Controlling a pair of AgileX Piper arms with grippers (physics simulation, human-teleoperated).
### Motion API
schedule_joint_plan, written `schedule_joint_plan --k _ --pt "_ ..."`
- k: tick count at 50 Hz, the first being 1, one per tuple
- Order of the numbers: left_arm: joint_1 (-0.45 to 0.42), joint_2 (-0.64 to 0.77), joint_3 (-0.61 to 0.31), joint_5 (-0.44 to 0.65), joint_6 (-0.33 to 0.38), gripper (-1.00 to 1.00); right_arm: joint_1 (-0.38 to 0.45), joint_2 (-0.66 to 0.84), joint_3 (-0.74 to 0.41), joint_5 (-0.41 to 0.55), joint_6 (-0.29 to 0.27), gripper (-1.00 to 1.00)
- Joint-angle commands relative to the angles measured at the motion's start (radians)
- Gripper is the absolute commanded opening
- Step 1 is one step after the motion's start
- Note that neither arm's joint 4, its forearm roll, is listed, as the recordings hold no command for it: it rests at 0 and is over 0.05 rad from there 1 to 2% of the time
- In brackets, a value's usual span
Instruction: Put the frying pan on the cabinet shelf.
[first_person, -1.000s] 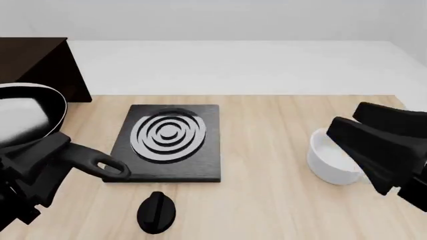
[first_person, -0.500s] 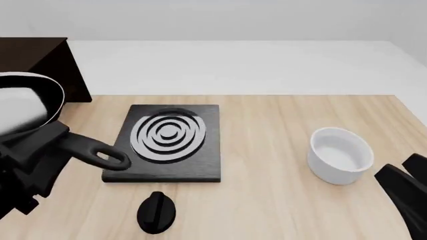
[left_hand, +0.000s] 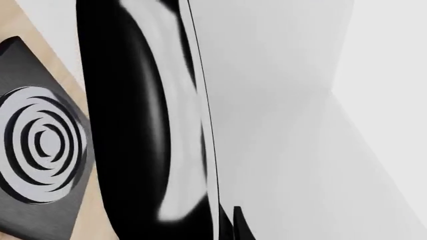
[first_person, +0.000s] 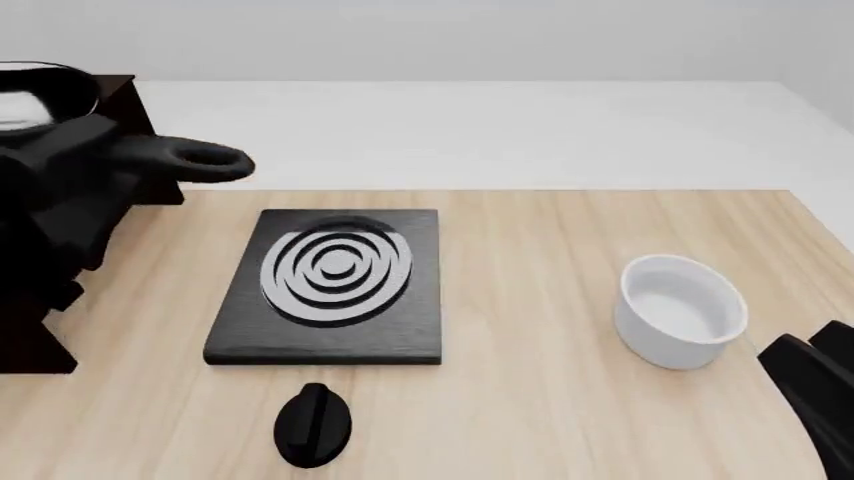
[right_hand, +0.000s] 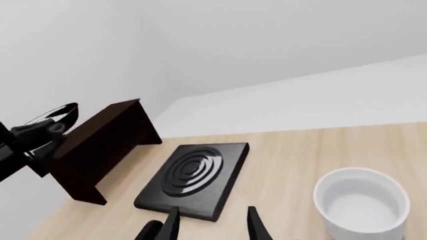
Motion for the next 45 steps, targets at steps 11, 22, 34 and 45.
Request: schedule_joint_plan --k 11,22,34,45 --pt "0.147 0.261 -0.175 -0.123 -0.010 -1.00 0.011 0.029 0.017 -0.037 0.068 1.00" --pt "0.214 0.354 -0.172 -0.219 -0.085 -1.00 0.023 0.064 0.021 -0.071 0.072 1.00" --pt "0.296 0.443 -0.227 -0.238 -0.061 -1.00 0.020 0.086 0.020 -0.086 0.078 1.00" --pt "0.362 0.488 -0.255 -0.231 -0.038 -1.00 0.022 0.101 0.018 -0.096 0.078 1.00"
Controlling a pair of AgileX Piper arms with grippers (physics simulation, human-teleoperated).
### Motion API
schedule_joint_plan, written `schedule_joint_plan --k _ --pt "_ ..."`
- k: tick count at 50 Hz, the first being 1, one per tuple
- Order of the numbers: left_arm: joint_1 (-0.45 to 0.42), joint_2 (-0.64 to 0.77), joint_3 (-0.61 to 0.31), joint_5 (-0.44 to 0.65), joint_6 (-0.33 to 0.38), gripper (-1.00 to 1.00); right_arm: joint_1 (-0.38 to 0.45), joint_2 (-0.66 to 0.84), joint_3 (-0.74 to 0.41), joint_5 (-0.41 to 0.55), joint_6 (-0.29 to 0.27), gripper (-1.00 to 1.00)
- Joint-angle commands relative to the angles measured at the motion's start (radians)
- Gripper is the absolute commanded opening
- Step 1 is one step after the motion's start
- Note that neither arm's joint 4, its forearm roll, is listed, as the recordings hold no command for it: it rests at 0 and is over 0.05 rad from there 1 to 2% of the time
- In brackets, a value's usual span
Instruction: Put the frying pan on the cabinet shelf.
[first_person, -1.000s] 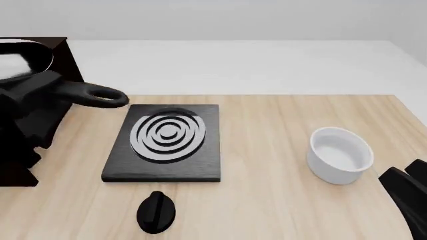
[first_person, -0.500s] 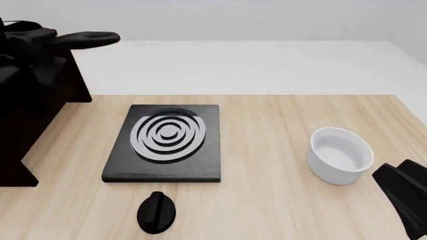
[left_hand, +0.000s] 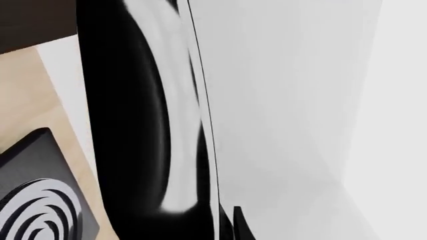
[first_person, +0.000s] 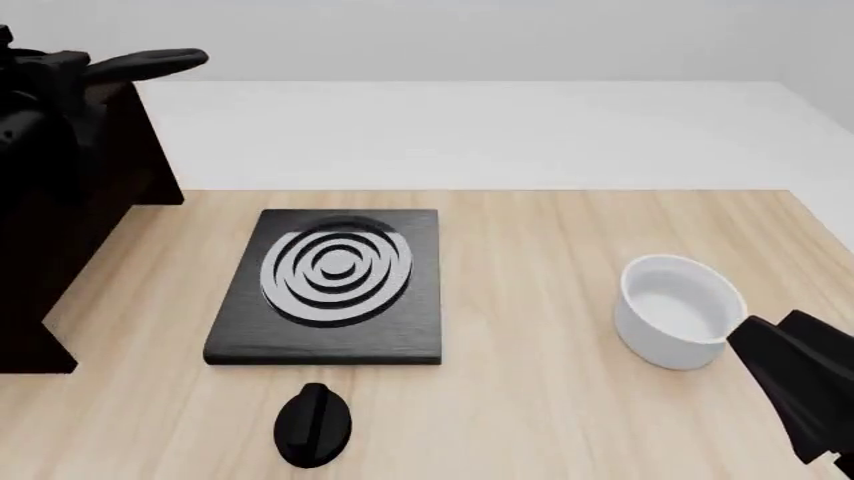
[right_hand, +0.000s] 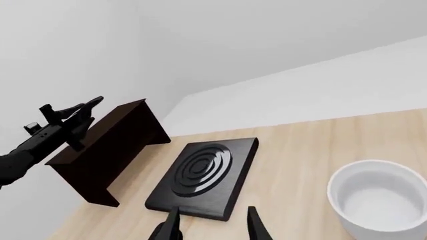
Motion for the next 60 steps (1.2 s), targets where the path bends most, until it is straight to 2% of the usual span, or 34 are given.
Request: schedule_joint_plan --k 1,8,25,37,60 --pt "0.068 0.049 -0.058 -0.016 0.028 -1.00 0.001 0.016 -0.003 -0.010 0.002 1.00" --pt "0.089 0.068 -0.095 0.004 0.031 -1.00 0.005 0.022 0.000 -0.016 0.001 1.00" --pt "0.137 0.117 -0.113 -0.001 0.053 -1.00 0.004 0.025 0.005 -0.020 0.001 1.00" --pt "0.156 0.118 -0.060 -0.034 0.061 -1.00 0.006 0.026 0.009 -0.018 -0.004 1.00" --pt "0.183 0.117 0.080 -0.139 0.033 -1.00 0.010 0.014 0.009 0.005 -0.006 1.00"
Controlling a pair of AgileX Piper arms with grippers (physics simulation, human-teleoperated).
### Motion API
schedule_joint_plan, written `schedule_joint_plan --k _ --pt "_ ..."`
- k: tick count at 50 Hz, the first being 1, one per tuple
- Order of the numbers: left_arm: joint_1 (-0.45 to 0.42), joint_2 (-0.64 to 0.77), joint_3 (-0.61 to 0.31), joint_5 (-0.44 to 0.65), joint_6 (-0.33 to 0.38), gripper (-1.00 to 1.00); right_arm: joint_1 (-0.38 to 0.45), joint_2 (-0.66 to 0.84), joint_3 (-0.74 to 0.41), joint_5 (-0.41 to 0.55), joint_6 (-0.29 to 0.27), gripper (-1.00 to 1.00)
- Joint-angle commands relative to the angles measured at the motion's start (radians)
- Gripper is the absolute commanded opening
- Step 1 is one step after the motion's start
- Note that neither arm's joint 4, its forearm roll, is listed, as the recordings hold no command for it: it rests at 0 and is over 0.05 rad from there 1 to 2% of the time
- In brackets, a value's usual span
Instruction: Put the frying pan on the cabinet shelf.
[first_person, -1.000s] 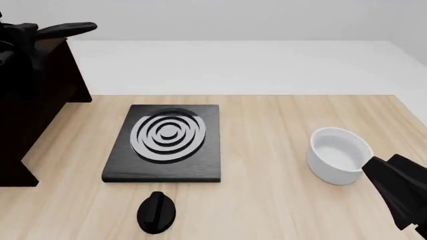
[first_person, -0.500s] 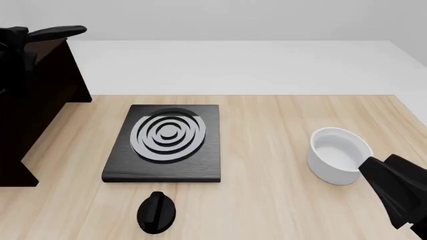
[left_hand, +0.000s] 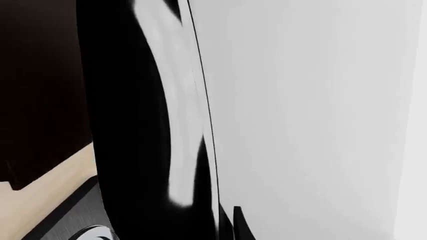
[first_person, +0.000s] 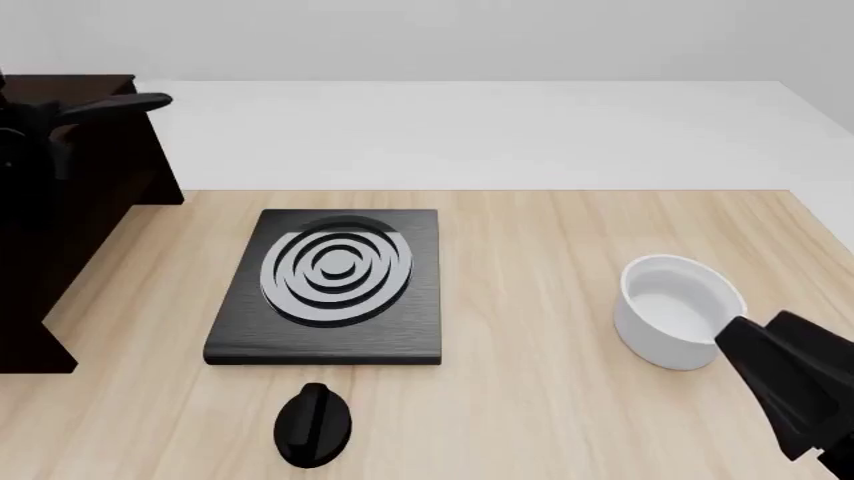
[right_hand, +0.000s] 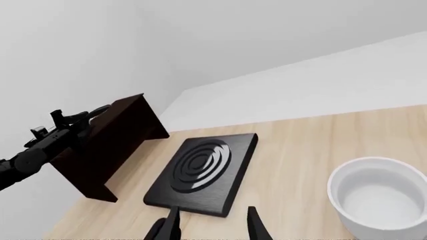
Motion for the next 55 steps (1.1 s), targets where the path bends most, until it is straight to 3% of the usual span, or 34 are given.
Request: schedule_joint_plan --k 1,50,51,55 --pt "0.015 -0.012 0.046 -0.063 0.000 -1.00 0.003 -0.010 0.004 0.011 -0.001 1.00" --pt "0.047 0.050 0.172 -0.196 -0.016 -1.00 0.006 -0.022 0.020 0.026 0.007 1.00" --pt "0.047 0.048 0.172 -0.196 -0.016 1.00 0.006 -0.022 0.020 0.026 0.007 1.00" --pt "0.051 0.044 0.170 -0.193 -0.016 1.00 0.007 -0.017 0.020 0.022 0.007 1.00"
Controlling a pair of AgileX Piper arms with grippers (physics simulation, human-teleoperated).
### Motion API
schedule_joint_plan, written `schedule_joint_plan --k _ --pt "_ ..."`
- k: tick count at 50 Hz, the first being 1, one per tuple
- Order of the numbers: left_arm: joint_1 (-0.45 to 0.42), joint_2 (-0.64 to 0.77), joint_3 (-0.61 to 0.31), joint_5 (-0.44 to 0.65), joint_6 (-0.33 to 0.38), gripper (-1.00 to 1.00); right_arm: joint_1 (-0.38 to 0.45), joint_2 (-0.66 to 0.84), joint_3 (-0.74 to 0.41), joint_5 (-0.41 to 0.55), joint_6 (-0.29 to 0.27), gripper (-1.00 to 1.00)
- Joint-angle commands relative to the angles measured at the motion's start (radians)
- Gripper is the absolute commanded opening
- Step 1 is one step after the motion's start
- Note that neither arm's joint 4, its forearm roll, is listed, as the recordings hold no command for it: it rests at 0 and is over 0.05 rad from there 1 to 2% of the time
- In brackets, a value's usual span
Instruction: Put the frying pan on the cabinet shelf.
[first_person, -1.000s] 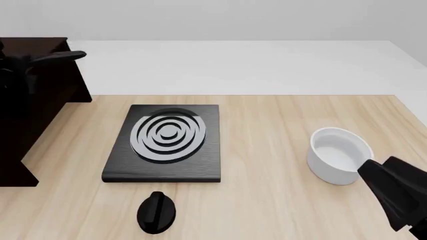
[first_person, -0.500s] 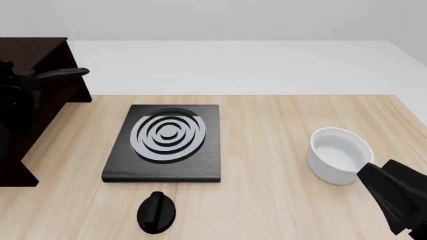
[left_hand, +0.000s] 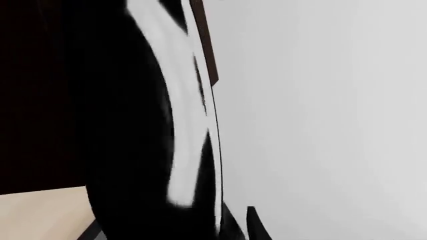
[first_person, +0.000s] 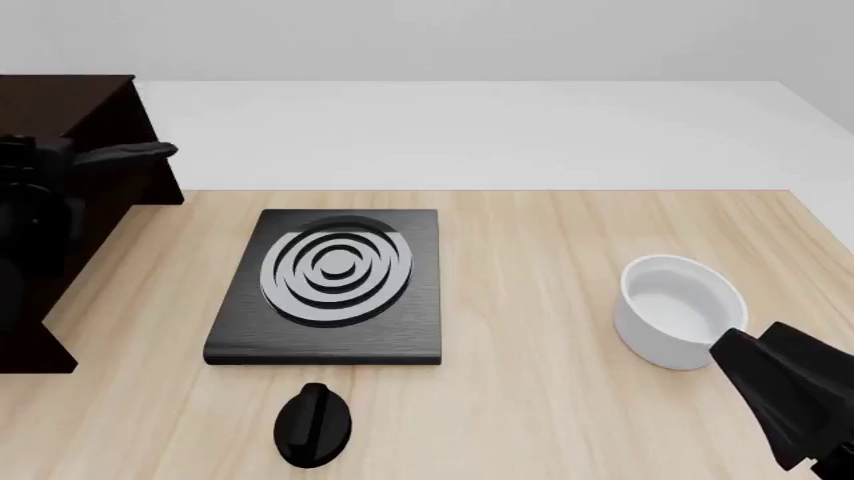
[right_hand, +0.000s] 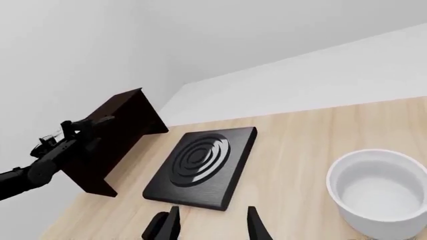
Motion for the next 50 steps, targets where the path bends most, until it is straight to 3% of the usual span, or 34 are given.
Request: schedule_joint_plan --k 1,15,50 --pt "0.013 -0.009 0.002 -0.011 0.005 1.00 0.001 0.002 0.002 -0.001 0.000 1.00" --pt "0.009 -0.018 0.005 -0.010 0.013 1.00 0.004 0.004 0.005 0.000 0.001 1.00" --pt "-0.005 -0.174 0.136 -0.032 0.017 1.00 0.007 -0.018 0.019 0.019 0.012 1.00"
